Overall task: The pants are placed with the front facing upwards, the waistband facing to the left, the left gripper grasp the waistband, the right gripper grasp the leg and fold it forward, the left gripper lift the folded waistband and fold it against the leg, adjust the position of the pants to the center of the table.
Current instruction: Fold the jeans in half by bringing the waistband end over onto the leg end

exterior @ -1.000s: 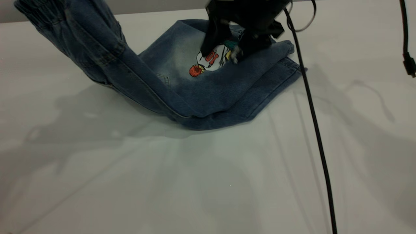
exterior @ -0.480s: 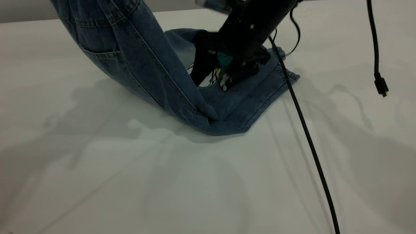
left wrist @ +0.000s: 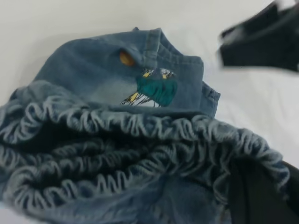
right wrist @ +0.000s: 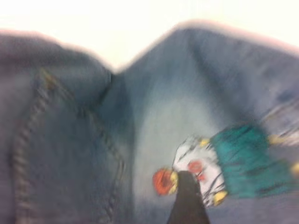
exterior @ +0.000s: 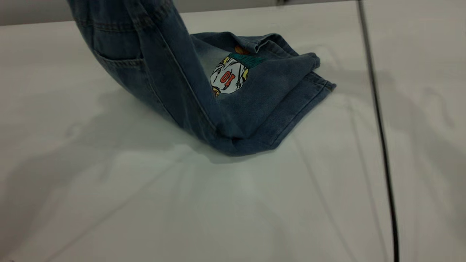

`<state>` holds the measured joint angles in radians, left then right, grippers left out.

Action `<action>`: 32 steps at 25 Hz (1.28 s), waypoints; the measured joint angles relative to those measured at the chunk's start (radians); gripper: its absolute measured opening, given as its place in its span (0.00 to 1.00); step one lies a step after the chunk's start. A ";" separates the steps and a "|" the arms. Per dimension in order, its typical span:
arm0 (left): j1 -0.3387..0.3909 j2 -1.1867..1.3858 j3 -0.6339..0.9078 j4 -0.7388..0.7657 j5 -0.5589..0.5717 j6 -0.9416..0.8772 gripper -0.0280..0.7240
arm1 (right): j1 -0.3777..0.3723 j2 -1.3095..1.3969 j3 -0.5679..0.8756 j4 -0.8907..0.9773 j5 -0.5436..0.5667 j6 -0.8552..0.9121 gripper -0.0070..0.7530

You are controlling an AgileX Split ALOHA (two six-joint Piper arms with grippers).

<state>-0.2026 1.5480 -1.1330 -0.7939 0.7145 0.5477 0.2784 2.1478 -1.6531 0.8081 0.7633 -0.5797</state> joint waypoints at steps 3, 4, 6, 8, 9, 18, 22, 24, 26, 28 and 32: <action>-0.048 0.066 -0.036 -0.001 -0.056 0.000 0.15 | -0.040 -0.076 0.000 0.000 -0.002 -0.001 0.61; -0.060 0.093 -0.051 -0.001 -0.070 0.000 0.15 | -0.047 -0.097 0.000 0.001 -0.001 -0.004 0.61; -0.089 0.149 -0.094 -0.001 -0.094 0.000 0.15 | -0.057 -0.143 0.000 -0.002 -0.001 -0.006 0.61; -0.119 0.212 -0.136 -0.001 -0.109 0.012 0.15 | -0.064 -0.183 0.000 -0.004 -0.001 -0.006 0.61; -0.136 0.249 -0.161 -0.001 -0.124 0.021 0.15 | -0.069 -0.204 0.000 -0.006 -0.002 -0.006 0.61; -0.260 0.590 -0.412 0.002 -0.180 0.023 0.15 | -0.069 -0.368 0.000 -0.072 -0.061 -0.002 0.61; -0.279 0.724 -0.527 0.009 -0.167 0.023 0.15 | -0.069 -0.391 0.000 -0.072 -0.048 0.002 0.61; -0.280 0.770 -0.574 0.009 -0.156 0.023 0.15 | -0.069 -0.392 0.000 -0.072 -0.034 0.010 0.61; -0.280 0.794 -0.595 0.011 -0.140 0.023 0.19 | -0.069 -0.392 0.000 -0.072 -0.012 0.010 0.61; -0.279 0.789 -0.596 0.023 -0.110 0.039 0.28 | -0.069 -0.392 0.000 -0.085 0.013 0.011 0.61; -0.275 0.754 -0.596 0.092 0.003 0.086 0.55 | -0.069 -0.392 0.000 -0.149 0.035 0.010 0.61</action>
<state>-0.4777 2.3021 -1.7295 -0.7016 0.7180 0.6334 0.2092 1.7559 -1.6531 0.6587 0.7985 -0.5693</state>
